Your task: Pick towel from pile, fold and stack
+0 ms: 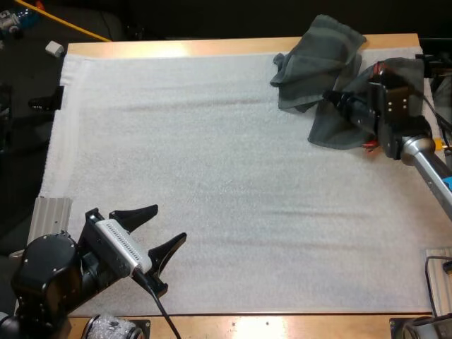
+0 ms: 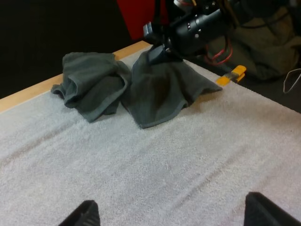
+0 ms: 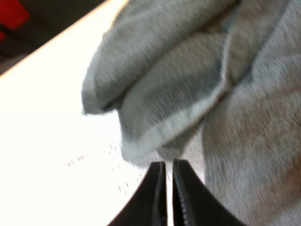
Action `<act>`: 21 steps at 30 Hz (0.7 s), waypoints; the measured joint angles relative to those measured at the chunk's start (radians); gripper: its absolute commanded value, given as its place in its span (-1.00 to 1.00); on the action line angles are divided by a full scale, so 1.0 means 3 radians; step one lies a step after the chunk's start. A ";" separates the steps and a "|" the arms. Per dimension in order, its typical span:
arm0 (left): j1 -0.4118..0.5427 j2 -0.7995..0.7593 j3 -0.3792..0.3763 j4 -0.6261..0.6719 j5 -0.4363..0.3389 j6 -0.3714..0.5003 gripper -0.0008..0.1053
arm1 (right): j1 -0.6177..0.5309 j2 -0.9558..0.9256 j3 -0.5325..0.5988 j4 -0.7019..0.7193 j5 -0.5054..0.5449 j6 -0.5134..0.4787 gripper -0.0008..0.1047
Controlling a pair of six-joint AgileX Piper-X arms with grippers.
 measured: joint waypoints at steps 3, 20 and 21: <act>0.0000 0.0000 0.0000 0.0000 0.0000 0.0000 0.15 | 0.0000 0.0125 -0.0034 -0.0007 0.0000 0.0166 -0.39; 0.0000 0.0000 0.0000 0.0000 0.0011 0.0000 0.15 | 0.0000 0.0720 0.0016 0.0229 -0.0195 0.0397 0.14; 0.0000 0.0000 0.0000 0.0000 0.0011 0.0000 0.15 | 0.0000 0.0730 0.0008 0.0206 -0.0195 0.0406 0.15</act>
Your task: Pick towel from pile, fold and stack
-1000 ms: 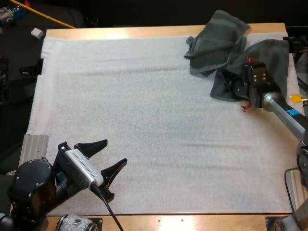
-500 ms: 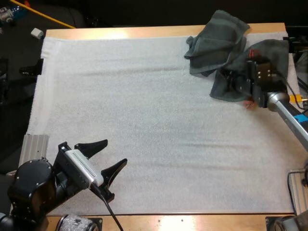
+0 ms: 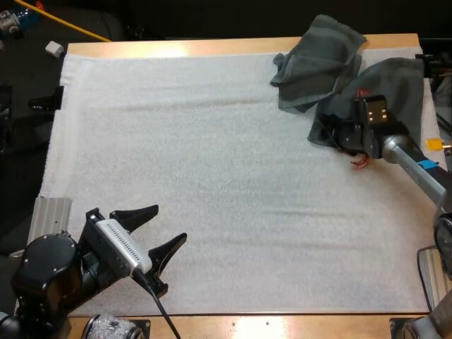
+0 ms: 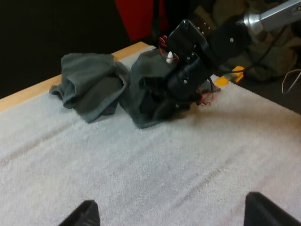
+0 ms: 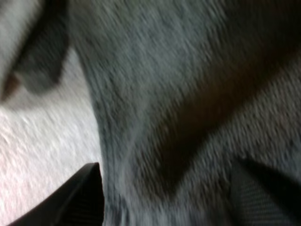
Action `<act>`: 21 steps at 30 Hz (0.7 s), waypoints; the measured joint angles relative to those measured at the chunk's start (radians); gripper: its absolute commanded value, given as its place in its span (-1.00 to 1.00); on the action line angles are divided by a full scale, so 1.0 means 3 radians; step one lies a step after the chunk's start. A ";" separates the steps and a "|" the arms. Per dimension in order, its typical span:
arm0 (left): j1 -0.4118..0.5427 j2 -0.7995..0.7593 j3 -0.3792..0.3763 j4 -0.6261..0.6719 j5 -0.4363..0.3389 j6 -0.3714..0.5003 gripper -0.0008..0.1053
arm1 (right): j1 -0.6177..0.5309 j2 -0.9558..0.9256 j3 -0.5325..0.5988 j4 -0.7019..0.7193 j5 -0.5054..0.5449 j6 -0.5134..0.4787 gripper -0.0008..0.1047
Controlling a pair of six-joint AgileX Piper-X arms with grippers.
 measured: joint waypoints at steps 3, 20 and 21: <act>0.0000 0.0000 0.0000 0.0000 0.0000 0.0000 0.15 | 0.0000 0.0081 -0.0046 -0.0137 -0.0008 0.0053 0.09; 0.0000 0.0000 0.0000 0.0009 0.0014 0.0000 0.15 | 0.0018 0.0075 -0.0046 -0.0058 -0.0189 0.0017 -0.98; 0.0000 0.0000 0.0000 0.0009 0.0014 0.0000 0.16 | 0.0019 0.0053 -0.0046 -0.0040 -0.0207 -0.0011 -0.97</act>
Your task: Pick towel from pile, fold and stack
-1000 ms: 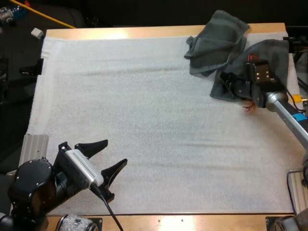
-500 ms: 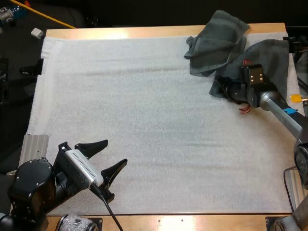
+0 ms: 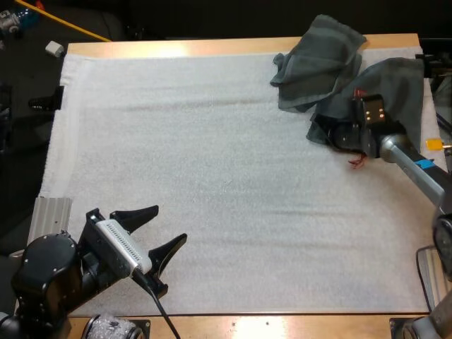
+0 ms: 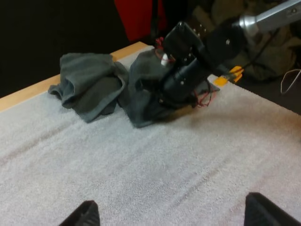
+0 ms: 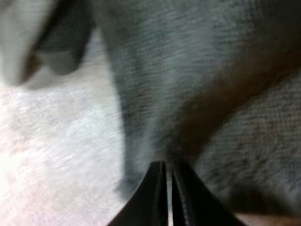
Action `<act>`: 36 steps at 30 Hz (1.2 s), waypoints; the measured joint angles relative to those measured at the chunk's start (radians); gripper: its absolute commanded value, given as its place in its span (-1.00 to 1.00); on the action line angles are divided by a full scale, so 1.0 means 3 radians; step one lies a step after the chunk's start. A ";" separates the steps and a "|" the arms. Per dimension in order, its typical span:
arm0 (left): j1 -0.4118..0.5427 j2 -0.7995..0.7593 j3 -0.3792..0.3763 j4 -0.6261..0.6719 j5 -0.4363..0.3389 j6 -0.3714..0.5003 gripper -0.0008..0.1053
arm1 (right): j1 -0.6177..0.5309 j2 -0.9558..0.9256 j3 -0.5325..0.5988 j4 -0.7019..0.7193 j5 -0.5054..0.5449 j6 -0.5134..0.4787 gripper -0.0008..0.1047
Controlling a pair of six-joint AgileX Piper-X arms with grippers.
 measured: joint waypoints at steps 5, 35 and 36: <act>0.0000 0.0000 0.0000 0.0005 0.0000 0.0000 0.15 | 0.0020 -0.0276 0.0000 0.0050 -0.0017 -0.0233 -0.97; 0.0000 0.0000 0.0000 0.0004 0.0000 0.0000 0.15 | 0.0062 -0.2172 -0.0048 0.1211 0.0032 -0.0862 -0.20; 0.0000 0.0000 0.0000 0.0004 0.0000 0.0000 0.15 | 0.0068 -0.2084 -0.0057 0.1156 0.0060 -0.0848 -0.07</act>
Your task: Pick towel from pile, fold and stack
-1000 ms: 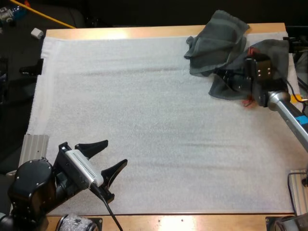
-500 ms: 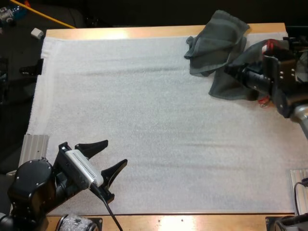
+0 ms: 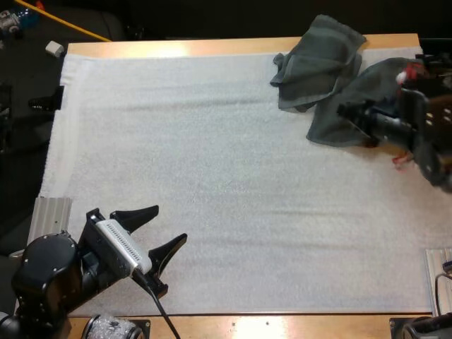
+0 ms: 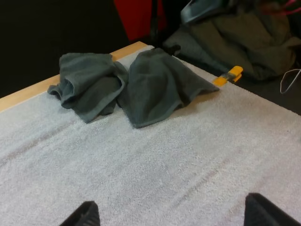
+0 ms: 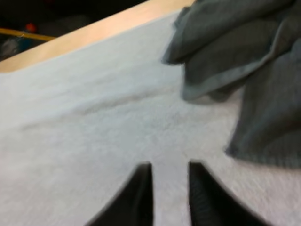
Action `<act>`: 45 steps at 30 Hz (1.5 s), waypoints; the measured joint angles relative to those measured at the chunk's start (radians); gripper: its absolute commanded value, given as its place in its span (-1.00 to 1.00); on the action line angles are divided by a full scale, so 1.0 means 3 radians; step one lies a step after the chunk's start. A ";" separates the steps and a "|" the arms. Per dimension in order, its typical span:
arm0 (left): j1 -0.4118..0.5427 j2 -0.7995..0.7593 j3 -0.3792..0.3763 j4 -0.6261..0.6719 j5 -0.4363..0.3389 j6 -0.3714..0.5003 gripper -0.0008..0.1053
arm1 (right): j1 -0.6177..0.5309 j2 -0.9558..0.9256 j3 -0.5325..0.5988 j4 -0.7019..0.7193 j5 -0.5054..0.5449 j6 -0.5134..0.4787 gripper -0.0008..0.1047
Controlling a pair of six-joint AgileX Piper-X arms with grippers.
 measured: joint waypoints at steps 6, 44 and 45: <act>-0.0005 0.0000 0.0000 0.0000 0.0000 0.0000 0.15 | 0.0018 0.0529 0.0018 -0.0075 0.0076 0.0101 0.11; -0.0005 0.0000 0.0000 0.0008 0.0023 -0.0025 0.15 | 0.0075 0.2344 -0.0389 -0.0832 0.0549 0.0837 -0.55; -0.0005 0.0000 0.0000 0.0008 0.0023 -0.0025 0.15 | 0.0075 0.2347 -0.0392 -0.0827 0.0553 0.0837 -0.57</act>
